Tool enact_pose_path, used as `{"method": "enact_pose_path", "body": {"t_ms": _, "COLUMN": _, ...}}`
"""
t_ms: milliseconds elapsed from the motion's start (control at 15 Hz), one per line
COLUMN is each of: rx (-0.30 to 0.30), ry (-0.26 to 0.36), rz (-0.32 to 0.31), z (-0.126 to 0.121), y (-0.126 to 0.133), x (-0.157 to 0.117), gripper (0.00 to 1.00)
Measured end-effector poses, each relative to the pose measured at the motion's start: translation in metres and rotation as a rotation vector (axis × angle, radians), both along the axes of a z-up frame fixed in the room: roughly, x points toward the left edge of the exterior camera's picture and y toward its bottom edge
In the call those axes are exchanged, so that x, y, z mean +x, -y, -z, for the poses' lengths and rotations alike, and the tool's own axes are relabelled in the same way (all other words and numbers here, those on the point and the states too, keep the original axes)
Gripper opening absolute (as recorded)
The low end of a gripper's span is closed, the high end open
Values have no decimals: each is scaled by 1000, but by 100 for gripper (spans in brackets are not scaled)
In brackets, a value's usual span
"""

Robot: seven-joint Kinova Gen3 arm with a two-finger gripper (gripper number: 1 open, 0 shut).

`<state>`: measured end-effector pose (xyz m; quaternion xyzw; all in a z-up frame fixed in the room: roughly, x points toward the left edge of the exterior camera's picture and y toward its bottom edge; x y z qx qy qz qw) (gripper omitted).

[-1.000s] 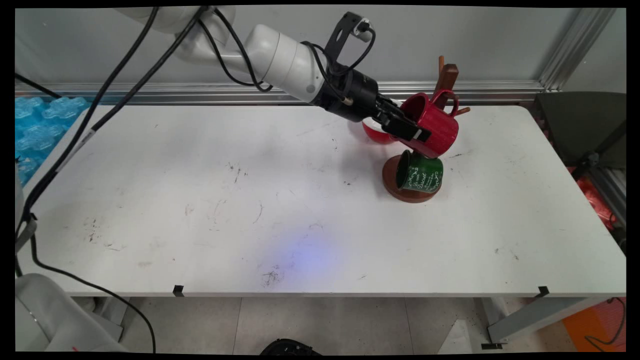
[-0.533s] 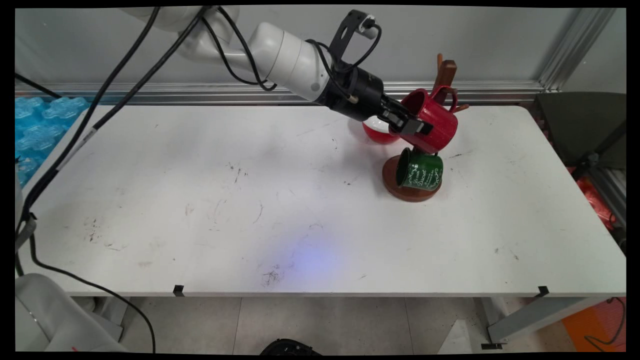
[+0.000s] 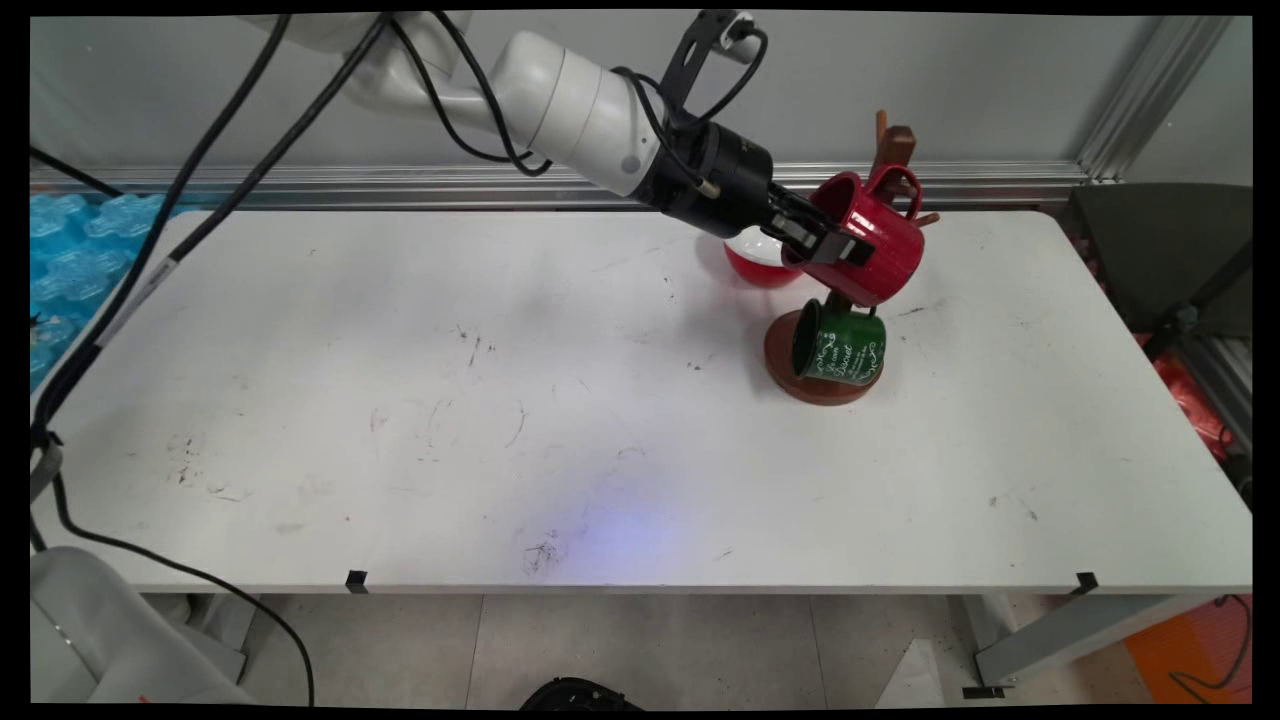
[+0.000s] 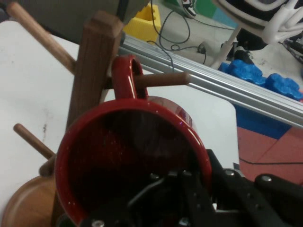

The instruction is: Place the picked object on the table

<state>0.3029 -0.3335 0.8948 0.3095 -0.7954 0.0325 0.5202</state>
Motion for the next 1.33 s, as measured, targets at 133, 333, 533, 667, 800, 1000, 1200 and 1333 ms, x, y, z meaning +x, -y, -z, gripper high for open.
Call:
{"method": "enact_pose_path", "body": {"t_ms": 133, "rx": 4, "ry": -4, "rz": 5, "z": -3, "y": -4, "x": 0, "gripper": 0}}
{"method": "enact_pose_path", "body": {"t_ms": 333, "rx": 9, "ry": -9, "rz": 15, "z": -8, "y": -10, "x": -1, "gripper": 0}}
{"method": "enact_pose_path", "body": {"t_ms": 533, "rx": 16, "ry": -16, "rz": 26, "z": -12, "y": -18, "x": -1, "gripper": 0}}
{"method": "enact_pose_path", "body": {"t_ms": 667, "rx": 19, "ry": -19, "rz": 33, "z": -15, "y": -22, "x": -2, "gripper": 0}}
{"method": "enact_pose_path", "body": {"t_ms": 800, "rx": 23, "ry": -22, "rz": 42, "z": -19, "y": -29, "x": -2, "gripper": 0}}
{"method": "enact_pose_path", "body": {"t_ms": 1000, "rx": 26, "ry": -25, "rz": 53, "z": -23, "y": -36, "x": -1, "gripper": 0}}
{"method": "enact_pose_path", "body": {"t_ms": 1200, "rx": 28, "ry": -23, "rz": 63, "z": -27, "y": -42, "x": 0, "gripper": 0}}
{"method": "enact_pose_path", "body": {"t_ms": 1333, "rx": 28, "ry": -18, "rz": 69, "z": -30, "y": -46, "x": 3, "gripper": 0}}
